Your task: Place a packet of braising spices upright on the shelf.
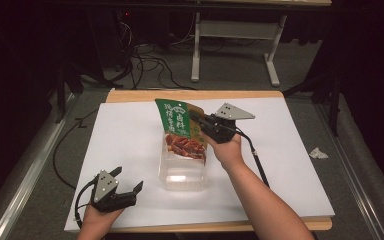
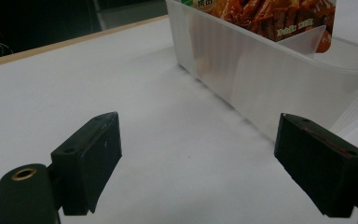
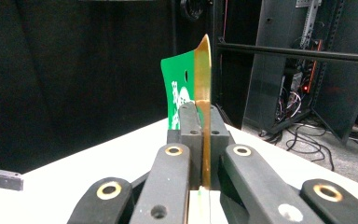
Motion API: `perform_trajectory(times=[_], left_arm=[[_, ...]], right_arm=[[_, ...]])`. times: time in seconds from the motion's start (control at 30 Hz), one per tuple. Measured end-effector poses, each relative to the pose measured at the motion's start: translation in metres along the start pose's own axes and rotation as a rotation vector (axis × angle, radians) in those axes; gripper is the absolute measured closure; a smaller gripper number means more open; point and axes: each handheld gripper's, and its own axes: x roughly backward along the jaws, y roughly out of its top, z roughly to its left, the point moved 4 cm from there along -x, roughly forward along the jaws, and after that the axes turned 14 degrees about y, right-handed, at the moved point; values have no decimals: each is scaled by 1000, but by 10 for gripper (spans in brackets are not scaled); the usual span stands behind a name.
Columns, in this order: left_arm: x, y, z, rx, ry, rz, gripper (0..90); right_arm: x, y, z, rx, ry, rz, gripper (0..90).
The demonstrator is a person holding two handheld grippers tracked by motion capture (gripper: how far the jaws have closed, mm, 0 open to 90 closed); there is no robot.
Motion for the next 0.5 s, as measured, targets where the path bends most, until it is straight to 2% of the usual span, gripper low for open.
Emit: perform_trajectory(times=[0.23,0.5], left_arm=[[0,0,-1,-7,-2,1,152],[0,0,-1,-6,-1,1,152]], right_arm=[[4,-6,0,5,-9,-4,900],[10,-10,-1,-11,-20,-5,900]])
